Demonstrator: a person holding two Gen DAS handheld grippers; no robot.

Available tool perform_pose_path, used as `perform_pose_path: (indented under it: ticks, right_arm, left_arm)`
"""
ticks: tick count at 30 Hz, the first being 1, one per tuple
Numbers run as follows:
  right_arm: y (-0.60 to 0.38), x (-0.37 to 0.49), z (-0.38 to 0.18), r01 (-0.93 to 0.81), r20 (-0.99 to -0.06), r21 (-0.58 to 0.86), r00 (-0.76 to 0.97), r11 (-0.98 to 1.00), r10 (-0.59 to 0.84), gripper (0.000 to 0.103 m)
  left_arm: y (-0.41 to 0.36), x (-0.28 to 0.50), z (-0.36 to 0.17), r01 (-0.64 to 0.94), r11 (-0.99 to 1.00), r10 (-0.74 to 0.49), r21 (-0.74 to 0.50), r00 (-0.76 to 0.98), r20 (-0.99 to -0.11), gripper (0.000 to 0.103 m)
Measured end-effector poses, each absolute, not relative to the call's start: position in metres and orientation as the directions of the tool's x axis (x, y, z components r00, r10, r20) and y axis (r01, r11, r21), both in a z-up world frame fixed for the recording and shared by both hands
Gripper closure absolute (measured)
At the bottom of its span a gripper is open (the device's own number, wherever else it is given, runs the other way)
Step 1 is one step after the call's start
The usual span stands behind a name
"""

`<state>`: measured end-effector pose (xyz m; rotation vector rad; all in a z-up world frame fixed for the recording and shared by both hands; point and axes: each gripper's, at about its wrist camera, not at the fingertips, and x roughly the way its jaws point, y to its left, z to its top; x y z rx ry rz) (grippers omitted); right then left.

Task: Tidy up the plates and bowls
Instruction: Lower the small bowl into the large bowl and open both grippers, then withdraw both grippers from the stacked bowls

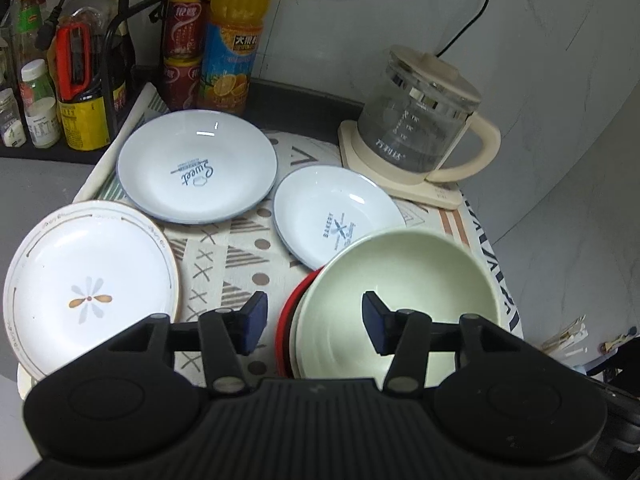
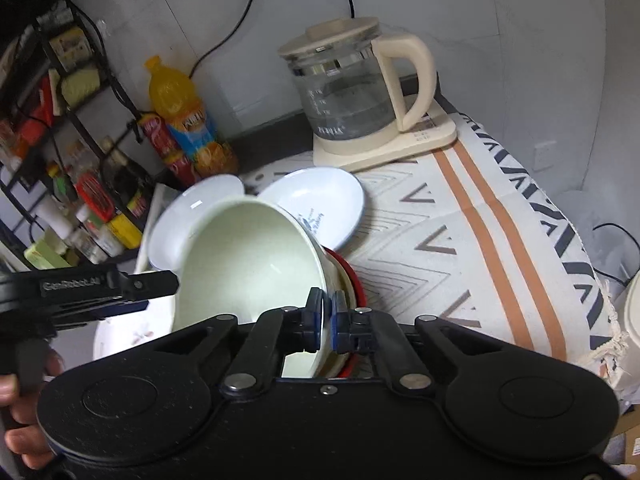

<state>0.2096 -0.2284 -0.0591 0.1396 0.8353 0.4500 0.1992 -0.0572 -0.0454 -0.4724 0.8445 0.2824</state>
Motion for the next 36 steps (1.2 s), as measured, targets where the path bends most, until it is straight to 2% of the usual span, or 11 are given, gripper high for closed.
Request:
perform_pose_path:
  ticks: [11,16,18,20,22,25,27,29,31,36]
  right_arm:
    - [-0.225,0.208,-0.058,-0.342,-0.692,0.277,0.577,0.898,0.433,0.099]
    - [-0.217,0.197,-0.058,-0.361,-0.689,0.282,0.569,0.889,0.45,0.095]
    - [-0.211,0.193,-0.055,-0.384,-0.681,0.279,0.567,0.88,0.463,0.088]
    - [-0.206,0.19,-0.052,-0.399,-0.675,0.282,0.564,0.872,0.476,0.07]
    - [-0.201,0.188,-0.052,-0.404,-0.679,0.285,0.555,0.869,0.48,0.062]
    - [-0.191,0.183,-0.052,-0.428,-0.681,0.27,0.548,0.863,0.485,0.045]
    - [-0.185,0.181,-0.05,-0.447,-0.678,0.264,0.545,0.855,0.494,0.037]
    - [-0.179,0.179,-0.049,-0.462,-0.676,0.258,0.541,0.849,0.5,0.025]
    - [-0.173,0.177,-0.047,-0.47,-0.677,0.25,0.54,0.846,0.5,0.016]
    - [-0.158,0.174,-0.041,-0.502,-0.68,0.231,0.529,0.833,0.508,0.006]
  left_arm:
    - [-0.057,0.2,-0.033,-0.43,0.861,0.081,-0.271,0.643,-0.762,0.053]
    - [-0.053,0.188,-0.033,-0.452,0.855,0.101,-0.254,0.625,-0.774,0.053]
    - [-0.052,0.183,-0.034,-0.464,0.852,0.111,-0.242,0.611,-0.784,0.047]
    - [-0.05,0.178,-0.034,-0.475,0.85,0.127,-0.227,0.604,-0.787,0.04]
    - [-0.048,0.172,-0.033,-0.484,0.847,0.144,-0.219,0.606,-0.782,0.035]
    - [-0.043,0.163,-0.033,-0.505,0.835,0.157,-0.218,0.599,-0.785,0.029]
    - [-0.039,0.157,-0.033,-0.524,0.825,0.172,-0.213,0.592,-0.788,0.019]
    - [-0.034,0.152,-0.035,-0.536,0.817,0.172,-0.212,0.578,-0.797,0.017]
    - [-0.03,0.146,-0.037,-0.548,0.81,0.174,-0.207,0.562,-0.808,0.017]
    - [-0.019,0.13,-0.034,-0.586,0.782,0.193,-0.21,0.549,-0.813,0.013]
